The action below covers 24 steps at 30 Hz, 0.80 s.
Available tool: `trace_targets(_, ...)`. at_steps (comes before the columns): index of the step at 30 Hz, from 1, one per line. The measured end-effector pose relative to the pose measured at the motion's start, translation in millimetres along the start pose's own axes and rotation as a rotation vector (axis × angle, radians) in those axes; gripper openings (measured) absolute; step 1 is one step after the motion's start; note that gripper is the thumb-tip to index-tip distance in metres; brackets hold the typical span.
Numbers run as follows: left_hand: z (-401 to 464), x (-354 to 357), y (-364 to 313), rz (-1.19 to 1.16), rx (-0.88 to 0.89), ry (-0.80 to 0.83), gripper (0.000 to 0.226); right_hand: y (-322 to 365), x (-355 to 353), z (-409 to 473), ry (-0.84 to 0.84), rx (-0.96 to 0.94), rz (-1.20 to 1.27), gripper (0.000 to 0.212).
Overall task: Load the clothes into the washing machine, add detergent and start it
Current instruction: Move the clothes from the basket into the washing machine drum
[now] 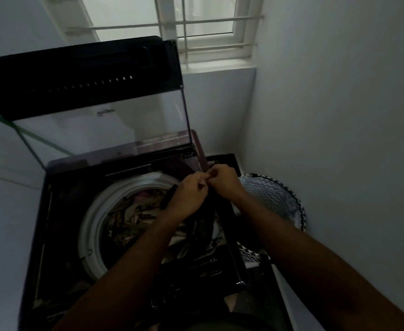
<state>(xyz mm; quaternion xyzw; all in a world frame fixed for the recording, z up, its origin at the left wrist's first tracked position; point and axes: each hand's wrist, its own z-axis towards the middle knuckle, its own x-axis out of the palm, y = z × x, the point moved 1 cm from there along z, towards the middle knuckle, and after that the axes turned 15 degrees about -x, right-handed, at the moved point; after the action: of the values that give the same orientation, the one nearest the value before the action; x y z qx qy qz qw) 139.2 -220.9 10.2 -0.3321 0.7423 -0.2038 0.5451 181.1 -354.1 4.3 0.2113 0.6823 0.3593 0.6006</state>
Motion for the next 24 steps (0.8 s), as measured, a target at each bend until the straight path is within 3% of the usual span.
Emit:
trace_targets(4,3,27,-18,0.135,0.071,0.092,0.034,-49,-16,-19,0.078,0.11,-0.026,0.018)
trace_targets(7,6,36,-23,0.278,0.1,0.074,0.037,-72,-11,-37,0.278,0.129,0.022,0.031)
trace_targets(11,4,38,-21,0.341,0.075,0.056,0.042,-87,16,-50,0.514,0.327,0.067,0.031)
trace_targets(13,2,36,-19,0.308,0.066,0.047,0.044,-95,29,-49,0.432,0.322,0.089,0.03)
trace_targets(16,2,30,-17,0.228,0.025,0.071,0.05,-93,30,-45,0.132,0.318,0.131,0.021)
trace_targets(19,5,25,-14,0.162,-0.053,0.125,0.069,-75,19,-36,-0.146,0.282,0.07,0.027)
trace_targets(24,9,2,-14,-0.058,-0.145,0.187,0.107,-12,5,-24,-0.401,-0.073,0.13,0.009)
